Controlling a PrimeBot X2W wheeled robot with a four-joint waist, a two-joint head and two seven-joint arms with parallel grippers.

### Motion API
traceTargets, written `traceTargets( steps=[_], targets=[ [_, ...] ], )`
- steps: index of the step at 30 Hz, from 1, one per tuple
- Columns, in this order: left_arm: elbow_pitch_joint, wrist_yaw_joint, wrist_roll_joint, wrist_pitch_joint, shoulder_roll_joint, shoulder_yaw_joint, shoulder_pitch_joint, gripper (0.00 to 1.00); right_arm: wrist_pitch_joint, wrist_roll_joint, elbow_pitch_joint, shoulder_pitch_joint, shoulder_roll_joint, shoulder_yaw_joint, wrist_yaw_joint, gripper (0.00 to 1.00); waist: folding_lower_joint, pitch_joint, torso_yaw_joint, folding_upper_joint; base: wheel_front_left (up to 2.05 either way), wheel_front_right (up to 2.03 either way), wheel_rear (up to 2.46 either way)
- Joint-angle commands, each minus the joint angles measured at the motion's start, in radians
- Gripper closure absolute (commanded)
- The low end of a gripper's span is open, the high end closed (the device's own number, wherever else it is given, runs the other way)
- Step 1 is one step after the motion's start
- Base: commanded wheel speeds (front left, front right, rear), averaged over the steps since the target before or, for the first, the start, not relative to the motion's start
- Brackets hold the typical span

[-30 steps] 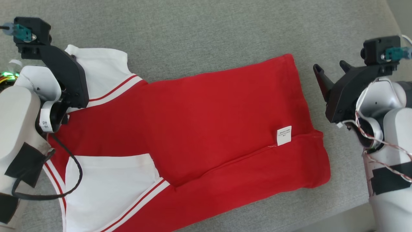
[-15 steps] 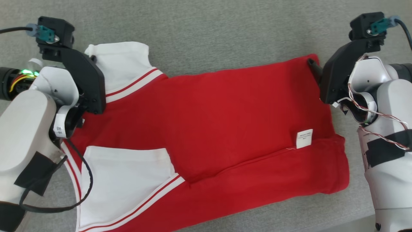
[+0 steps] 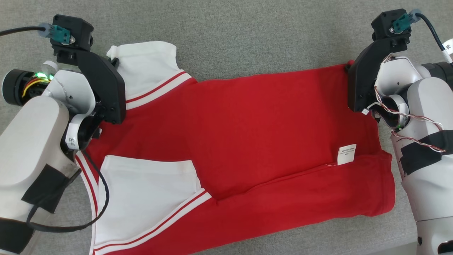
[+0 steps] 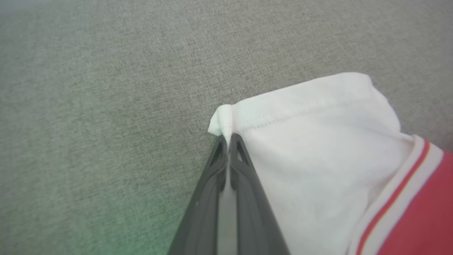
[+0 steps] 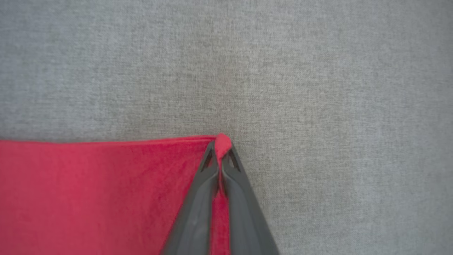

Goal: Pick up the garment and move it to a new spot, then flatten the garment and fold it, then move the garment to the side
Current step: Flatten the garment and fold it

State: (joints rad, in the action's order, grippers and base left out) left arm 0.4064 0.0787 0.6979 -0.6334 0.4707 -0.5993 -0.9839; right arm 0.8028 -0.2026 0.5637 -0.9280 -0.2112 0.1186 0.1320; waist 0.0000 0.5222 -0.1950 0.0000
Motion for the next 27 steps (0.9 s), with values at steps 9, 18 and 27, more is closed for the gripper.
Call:
traceTargets(
  steps=[9, 18, 27],
  targets=[
    [0.008, -0.016, -0.006, 0.180, 0.001, 0.039, 0.011, 1.00, -0.139, 0.068, 0.007, 0.010, 0.018, -0.070, -0.003, 1.00, 0.0000, -0.013, -0.004, 0.0000, 0.00, 0.00, 0.00],
    [0.037, -0.046, -0.039, 0.408, -0.021, 0.061, 0.017, 1.00, -0.280, 0.137, 0.067, 0.003, 0.059, -0.125, -0.003, 1.00, 0.0000, -0.046, 0.018, 0.0000, 0.00, 0.00, 0.00],
    [0.053, -0.085, -0.036, 0.660, -0.077, 0.076, 0.090, 1.00, -0.391, 0.143, 0.131, 0.036, 0.051, -0.141, -0.003, 1.00, 0.0000, -0.115, 0.061, 0.0000, 0.00, 0.00, 0.00]
  ],
)
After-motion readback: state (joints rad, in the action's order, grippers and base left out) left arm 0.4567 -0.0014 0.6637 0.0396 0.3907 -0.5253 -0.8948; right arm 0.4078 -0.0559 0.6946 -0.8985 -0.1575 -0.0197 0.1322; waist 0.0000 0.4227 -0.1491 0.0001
